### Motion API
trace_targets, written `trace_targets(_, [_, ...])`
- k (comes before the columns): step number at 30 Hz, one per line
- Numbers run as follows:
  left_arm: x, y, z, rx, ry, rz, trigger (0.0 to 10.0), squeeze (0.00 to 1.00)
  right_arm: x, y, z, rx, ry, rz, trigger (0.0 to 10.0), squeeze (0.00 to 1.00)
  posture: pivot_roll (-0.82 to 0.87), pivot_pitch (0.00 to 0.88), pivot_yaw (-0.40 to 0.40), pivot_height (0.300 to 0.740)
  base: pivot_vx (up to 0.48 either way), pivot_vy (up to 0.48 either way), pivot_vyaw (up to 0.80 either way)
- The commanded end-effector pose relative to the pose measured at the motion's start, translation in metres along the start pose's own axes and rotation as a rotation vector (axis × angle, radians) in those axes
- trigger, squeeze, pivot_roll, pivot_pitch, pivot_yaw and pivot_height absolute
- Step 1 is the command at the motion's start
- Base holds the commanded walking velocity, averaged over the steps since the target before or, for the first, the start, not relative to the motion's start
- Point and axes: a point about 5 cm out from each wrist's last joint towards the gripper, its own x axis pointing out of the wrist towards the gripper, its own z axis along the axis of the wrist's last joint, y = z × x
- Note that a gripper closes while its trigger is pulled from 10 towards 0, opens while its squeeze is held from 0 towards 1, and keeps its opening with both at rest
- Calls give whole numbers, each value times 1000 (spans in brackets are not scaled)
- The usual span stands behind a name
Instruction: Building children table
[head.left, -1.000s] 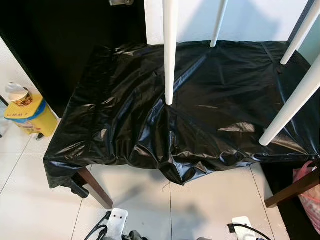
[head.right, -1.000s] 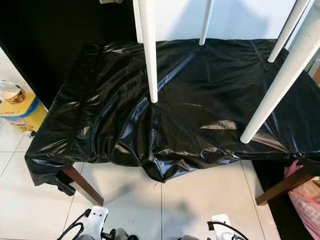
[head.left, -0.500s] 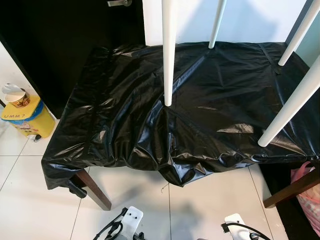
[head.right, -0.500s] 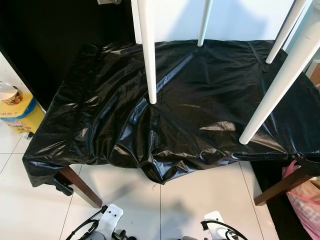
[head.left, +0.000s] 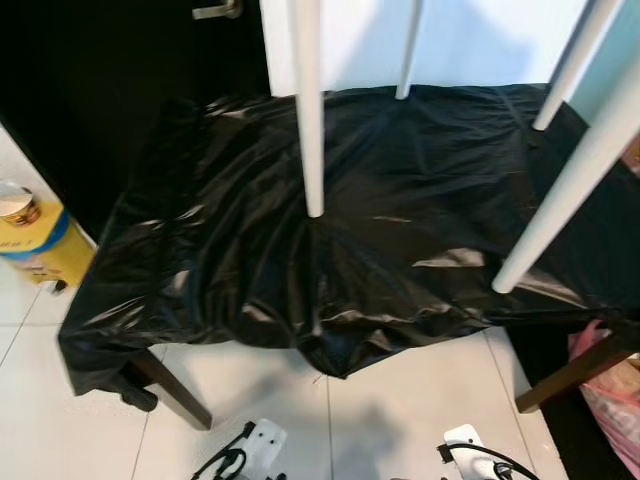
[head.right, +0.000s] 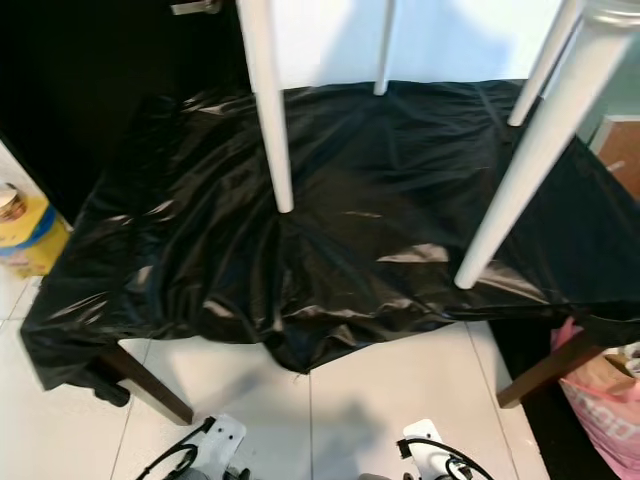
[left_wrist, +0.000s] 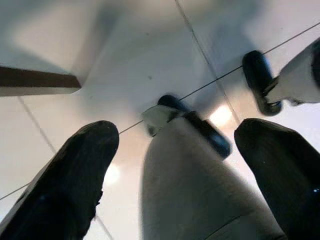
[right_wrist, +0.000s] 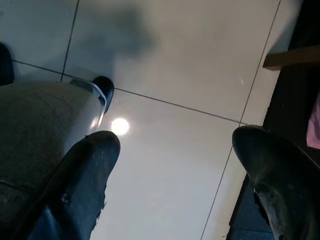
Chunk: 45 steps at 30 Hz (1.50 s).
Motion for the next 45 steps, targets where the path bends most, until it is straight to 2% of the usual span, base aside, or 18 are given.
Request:
trace_targets(1, [-3, -7, -15, 3, 58, -50, 10000, 0, -1, 14, -7, -3, 30, 47, 10000, 0, -21, 28, 1, 740, 0, -274, 0])
trace_targets(23, [-4, -8, -20, -12, 77, -55, 10000, 0, -2, 12, -12, 9, 46, 31, 10000, 0, -27, 36, -3, 740, 0, -272, 0])
trace_targets(27, [-3, -7, -20, -12, 79, -50, 10000, 0, -2, 11, -11, 53, 39, 25, 10000, 0, -24, 43, 0, 740, 0, -251, 0])
trace_targets(45, [-3, -5, -17, -57, 74, -41, 10000, 0, 0, 12, -1, 96, 24, 21, 10000, 0, -24, 59, 1, 740, 0, 0, -31])
